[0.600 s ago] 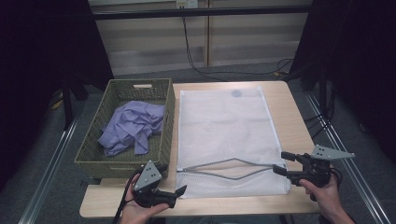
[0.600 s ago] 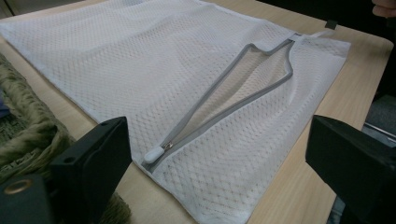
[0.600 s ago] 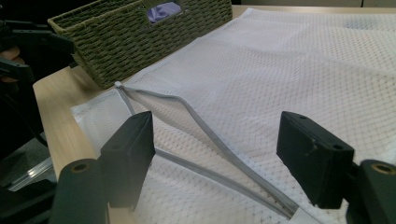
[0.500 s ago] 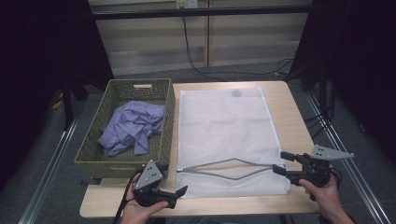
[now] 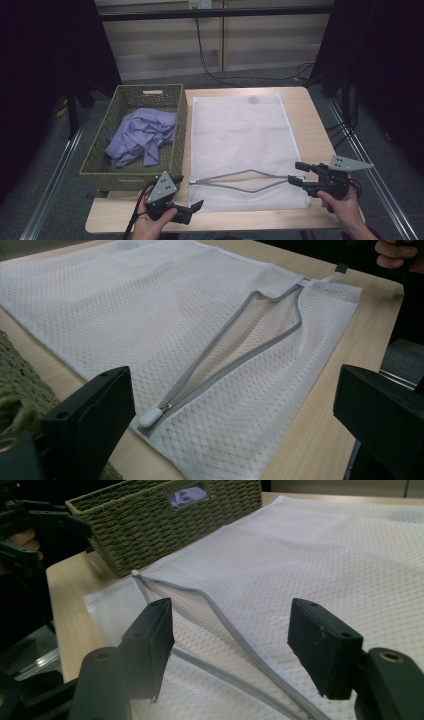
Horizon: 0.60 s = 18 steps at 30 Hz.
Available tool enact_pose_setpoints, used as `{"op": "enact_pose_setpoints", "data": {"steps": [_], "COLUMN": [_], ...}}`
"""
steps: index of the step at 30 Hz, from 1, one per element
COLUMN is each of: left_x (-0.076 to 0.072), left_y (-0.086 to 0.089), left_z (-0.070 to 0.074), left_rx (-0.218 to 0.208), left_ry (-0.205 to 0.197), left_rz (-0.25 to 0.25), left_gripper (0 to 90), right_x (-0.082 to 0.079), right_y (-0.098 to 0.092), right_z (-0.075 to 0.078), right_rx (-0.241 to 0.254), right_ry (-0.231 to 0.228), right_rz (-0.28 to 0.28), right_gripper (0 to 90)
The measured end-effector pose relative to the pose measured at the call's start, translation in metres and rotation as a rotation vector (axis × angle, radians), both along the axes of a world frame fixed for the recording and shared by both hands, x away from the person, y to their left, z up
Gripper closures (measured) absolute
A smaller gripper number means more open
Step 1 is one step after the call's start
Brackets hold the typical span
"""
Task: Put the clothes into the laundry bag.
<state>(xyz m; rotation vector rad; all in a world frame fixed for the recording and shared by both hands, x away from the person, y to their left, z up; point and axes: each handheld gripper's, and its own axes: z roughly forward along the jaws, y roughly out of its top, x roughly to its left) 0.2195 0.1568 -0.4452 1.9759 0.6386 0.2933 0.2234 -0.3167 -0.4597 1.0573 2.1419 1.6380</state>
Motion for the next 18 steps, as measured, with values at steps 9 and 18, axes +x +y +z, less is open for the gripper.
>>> {"op": "enact_pose_setpoints", "data": {"steps": [9, 18], "left_x": [0.002, 0.0], "left_y": [0.001, 0.004], "left_z": [0.001, 0.0], "left_rx": [-0.004, -0.009], "left_ry": [-0.001, 0.002], "left_rz": [-0.014, -0.015], "left_gripper": [3.0, 3.0], "right_x": [0.002, 0.007], "right_y": [0.018, 0.039], "right_z": [-0.001, 0.001], "right_rx": [-0.033, -0.066], "right_ry": [0.068, 0.095], "right_rz": [0.056, 0.128], "right_gripper": [37.2, 34.7]}}
